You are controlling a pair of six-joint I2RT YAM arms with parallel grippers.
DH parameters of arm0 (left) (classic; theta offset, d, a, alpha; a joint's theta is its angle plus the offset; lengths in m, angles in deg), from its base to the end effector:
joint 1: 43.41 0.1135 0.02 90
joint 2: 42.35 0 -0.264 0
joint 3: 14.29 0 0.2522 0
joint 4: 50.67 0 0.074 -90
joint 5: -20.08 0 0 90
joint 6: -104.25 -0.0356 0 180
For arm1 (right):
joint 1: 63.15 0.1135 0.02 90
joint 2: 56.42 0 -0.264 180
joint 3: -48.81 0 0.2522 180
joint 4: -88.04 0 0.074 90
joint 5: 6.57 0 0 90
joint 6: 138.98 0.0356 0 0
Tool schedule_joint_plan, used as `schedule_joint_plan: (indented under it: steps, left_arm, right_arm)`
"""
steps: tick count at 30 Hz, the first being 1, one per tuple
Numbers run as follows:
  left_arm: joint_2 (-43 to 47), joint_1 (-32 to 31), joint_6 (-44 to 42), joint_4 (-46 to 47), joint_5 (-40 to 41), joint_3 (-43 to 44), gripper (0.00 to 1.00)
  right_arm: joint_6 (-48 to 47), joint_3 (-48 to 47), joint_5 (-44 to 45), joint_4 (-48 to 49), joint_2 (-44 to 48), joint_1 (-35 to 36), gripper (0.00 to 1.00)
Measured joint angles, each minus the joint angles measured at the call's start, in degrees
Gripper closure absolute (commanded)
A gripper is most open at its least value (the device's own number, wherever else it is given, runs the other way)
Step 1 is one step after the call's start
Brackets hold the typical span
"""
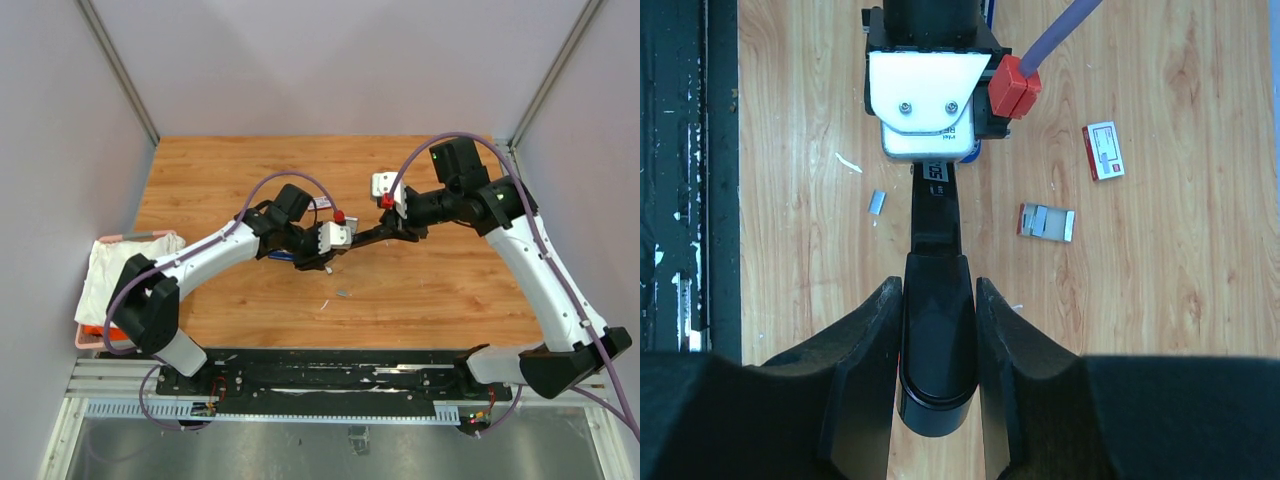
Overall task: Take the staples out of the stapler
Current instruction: Unload the staple at the center of the board.
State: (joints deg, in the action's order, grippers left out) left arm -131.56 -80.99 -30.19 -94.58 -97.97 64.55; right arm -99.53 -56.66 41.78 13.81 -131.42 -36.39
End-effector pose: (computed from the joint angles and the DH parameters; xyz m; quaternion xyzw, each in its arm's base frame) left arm 0.2481 -0.2121 0.2465 0.6620 0.6480 -0.2125 0.3108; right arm 0.2052 0.1300 0.4268 -0.6459 0.5841 0.2443 0.4265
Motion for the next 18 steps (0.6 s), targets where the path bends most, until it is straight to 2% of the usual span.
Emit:
schedule_joint_plan:
  steps: [2, 8, 18]
  left_arm:
    - [-0.22, 0.0, 0.24, 0.09, -0.33, 0.26, 1.0]
    - [-1.36, 0.0, 0.5, -0.44, -0.7, 1.75, 1.0]
    - [-0.81, 0.26, 1.09, -5.01, 1.31, 1.55, 1.0]
  right_arm:
    - [0.2, -0.24, 0.37, -0.09, 0.0, 0.02, 1.0]
    - [0.26, 0.39, 1.97, 0.28, 0.59, 0.28, 1.0]
    - [-0.04, 14.73, 5.81, 7.43, 6.69, 0.24, 1.0]
